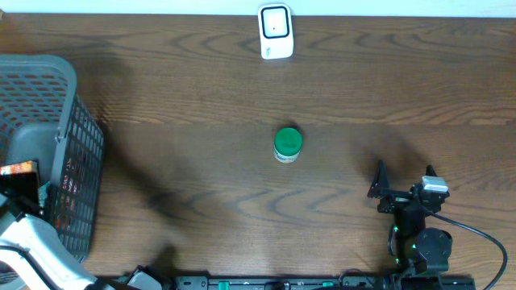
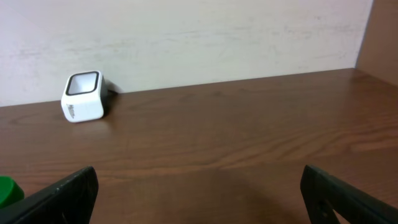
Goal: Scan the item barcode
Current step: 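Reach the left gripper into the basket and grasp the wipes pack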
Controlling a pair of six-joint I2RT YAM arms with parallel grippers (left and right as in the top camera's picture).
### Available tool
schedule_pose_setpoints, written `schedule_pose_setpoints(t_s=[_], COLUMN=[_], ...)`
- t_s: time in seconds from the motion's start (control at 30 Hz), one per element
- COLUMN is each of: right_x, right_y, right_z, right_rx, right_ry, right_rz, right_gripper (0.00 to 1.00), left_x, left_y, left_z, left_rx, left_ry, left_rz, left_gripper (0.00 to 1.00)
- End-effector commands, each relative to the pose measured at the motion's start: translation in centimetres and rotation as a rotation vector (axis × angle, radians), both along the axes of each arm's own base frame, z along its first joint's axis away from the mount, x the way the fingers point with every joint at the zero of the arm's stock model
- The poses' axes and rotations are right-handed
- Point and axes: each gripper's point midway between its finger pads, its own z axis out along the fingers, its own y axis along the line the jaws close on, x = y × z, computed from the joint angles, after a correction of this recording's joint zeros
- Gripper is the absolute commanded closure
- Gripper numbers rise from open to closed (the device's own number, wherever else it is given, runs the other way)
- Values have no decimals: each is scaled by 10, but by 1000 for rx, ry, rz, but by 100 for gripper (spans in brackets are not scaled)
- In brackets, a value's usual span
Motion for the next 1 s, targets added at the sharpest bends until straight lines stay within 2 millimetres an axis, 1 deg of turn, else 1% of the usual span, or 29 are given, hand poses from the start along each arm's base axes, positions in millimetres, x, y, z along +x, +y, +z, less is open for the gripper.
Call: schedule_pose_setpoints(t_s=[0.0, 0.13, 0.3, 0.57, 0.67, 0.7, 0.73, 0.77, 0.8, 0.83, 0.9, 0.97], right_x=[0, 0, 0, 0, 0, 0, 0, 0, 0, 0, 0, 0], right_y=[-1, -1, -1, -1, -1, -1, -1, -1, -1, -1, -1, -1], right_z=[-1, -1, -1, -1, -1, -1, -1, -1, -1, -1, -1, -1], right_rx=[-14, -14, -14, -14, -14, -14, -14, -14, -14, -14, -14, -14], right_ry=[5, 5, 5, 5, 5, 5, 5, 5, 5, 5, 5, 5], right_rz=[-5, -5, -5, -5, -5, -5, -5, -5, -5, -5, -5, -5], right_gripper=[1, 1, 1, 1, 1, 1, 1, 1, 1, 1, 1, 1], left_x=[-5, -1, 1, 4, 4, 4, 4, 4, 5, 5, 8, 12], left_y=[-2, 4, 9, 15, 14, 14, 15, 15, 15, 16, 20, 22], left_z=[-56, -78, -97, -113, -120, -122, -122, -122, -121, -120, -114, -104], left_rx=[-107, -139, -159, -168, -179, -182, -180, -178, -174, -171, -158, -152], left_ry=[96, 121, 141, 150, 159, 163, 167, 171, 171, 168, 156, 138], left_rz=[-2, -5, -3, -1, -2, -5, -15, -21, -25, -24, -24, -30], left_gripper=[2, 2, 2, 2, 0, 8, 24, 45, 60, 72, 92, 93])
